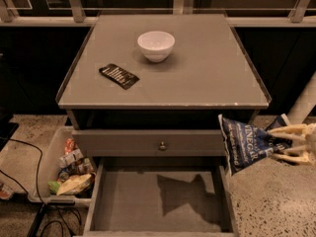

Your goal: Pick blue chip bag from middle drawer and place on counter

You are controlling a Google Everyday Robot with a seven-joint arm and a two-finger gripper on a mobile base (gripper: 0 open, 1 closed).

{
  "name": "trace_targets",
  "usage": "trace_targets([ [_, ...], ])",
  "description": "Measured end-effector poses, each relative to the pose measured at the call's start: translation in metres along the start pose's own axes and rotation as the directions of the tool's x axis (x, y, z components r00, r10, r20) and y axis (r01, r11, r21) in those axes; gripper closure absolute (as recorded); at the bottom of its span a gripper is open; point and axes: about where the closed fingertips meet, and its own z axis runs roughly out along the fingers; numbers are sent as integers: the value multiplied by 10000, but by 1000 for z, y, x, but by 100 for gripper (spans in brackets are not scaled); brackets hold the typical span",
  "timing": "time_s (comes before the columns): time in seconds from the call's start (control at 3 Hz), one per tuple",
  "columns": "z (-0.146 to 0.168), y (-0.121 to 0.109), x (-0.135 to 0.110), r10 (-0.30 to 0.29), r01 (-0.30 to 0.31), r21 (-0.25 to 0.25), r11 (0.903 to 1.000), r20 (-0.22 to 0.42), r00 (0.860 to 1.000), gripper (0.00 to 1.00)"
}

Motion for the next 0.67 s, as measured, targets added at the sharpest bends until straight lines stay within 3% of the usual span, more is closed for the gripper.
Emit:
trace_targets([
  [0.33, -30, -15, -43, -1025, 1036, 451, 9936, -244, 9944, 100],
  [0.67, -45, -57, -94, -2076, 2110, 923, 9731, -446, 9772, 100],
])
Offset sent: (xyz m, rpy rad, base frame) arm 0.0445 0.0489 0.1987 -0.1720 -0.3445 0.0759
